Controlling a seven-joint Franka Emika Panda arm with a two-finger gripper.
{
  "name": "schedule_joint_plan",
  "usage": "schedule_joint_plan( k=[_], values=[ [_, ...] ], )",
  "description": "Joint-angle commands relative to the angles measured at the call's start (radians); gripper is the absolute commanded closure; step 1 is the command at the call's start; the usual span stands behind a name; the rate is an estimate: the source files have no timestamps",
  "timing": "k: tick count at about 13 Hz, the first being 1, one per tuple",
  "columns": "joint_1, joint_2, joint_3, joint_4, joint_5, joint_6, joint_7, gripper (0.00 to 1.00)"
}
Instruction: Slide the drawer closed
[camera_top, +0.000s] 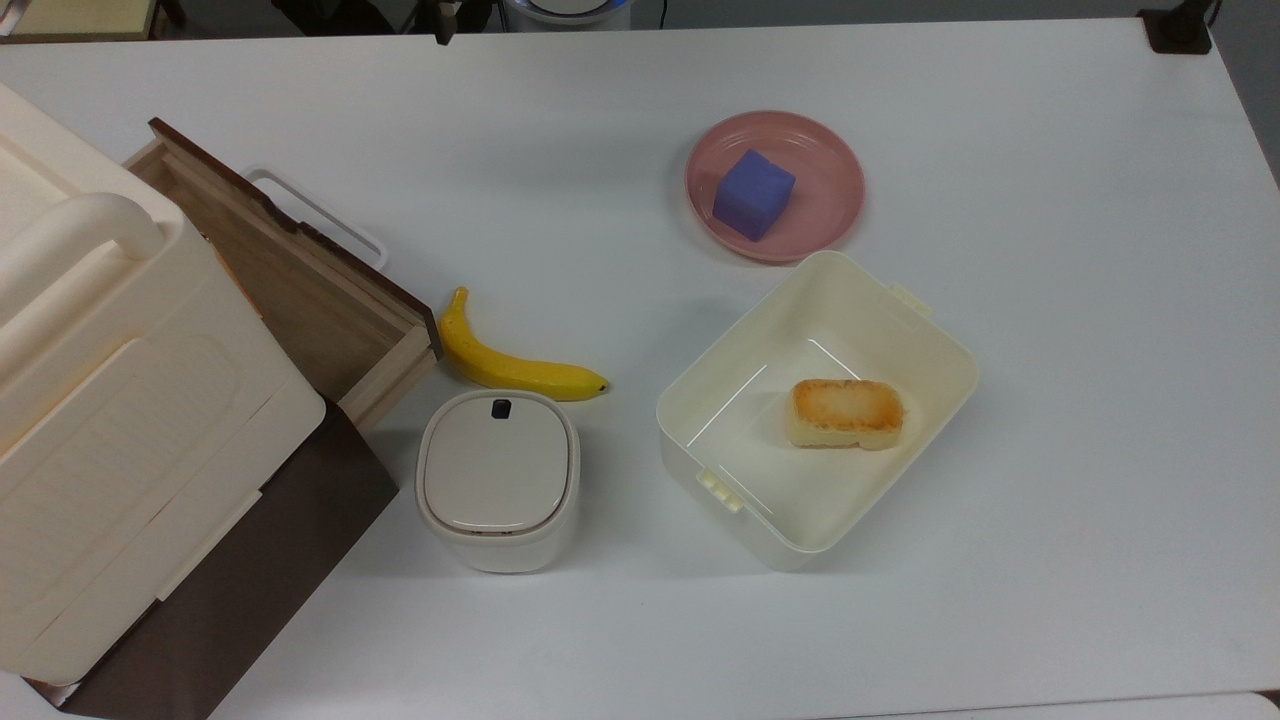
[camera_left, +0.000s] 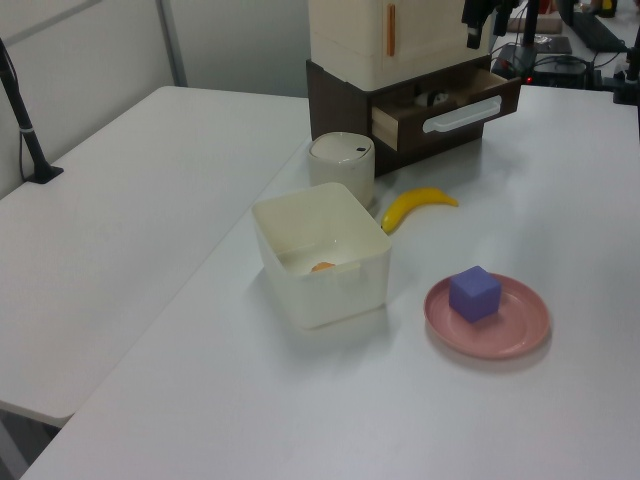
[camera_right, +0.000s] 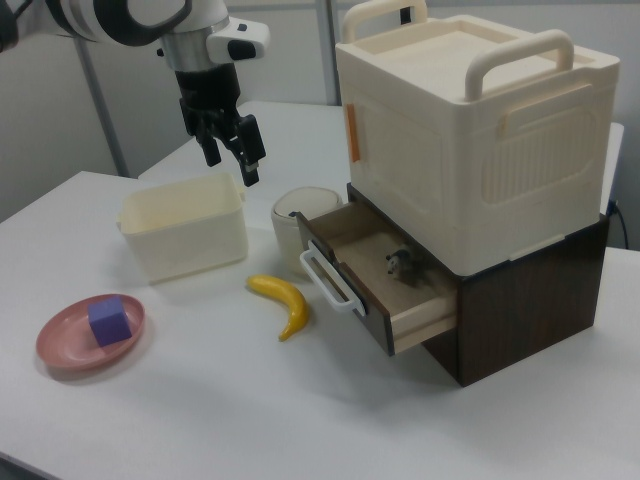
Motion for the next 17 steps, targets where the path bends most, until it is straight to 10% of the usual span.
schedule_joint_plan(
  k=[1,17],
  values=[
    [-0.011,-0.013,0.010,-0.022,0.020,0.009,-0.002,0.00],
    [-0.008,-0.012,0.013,-0.029,0.014,-0.014,-0.013,0.00]
  ],
)
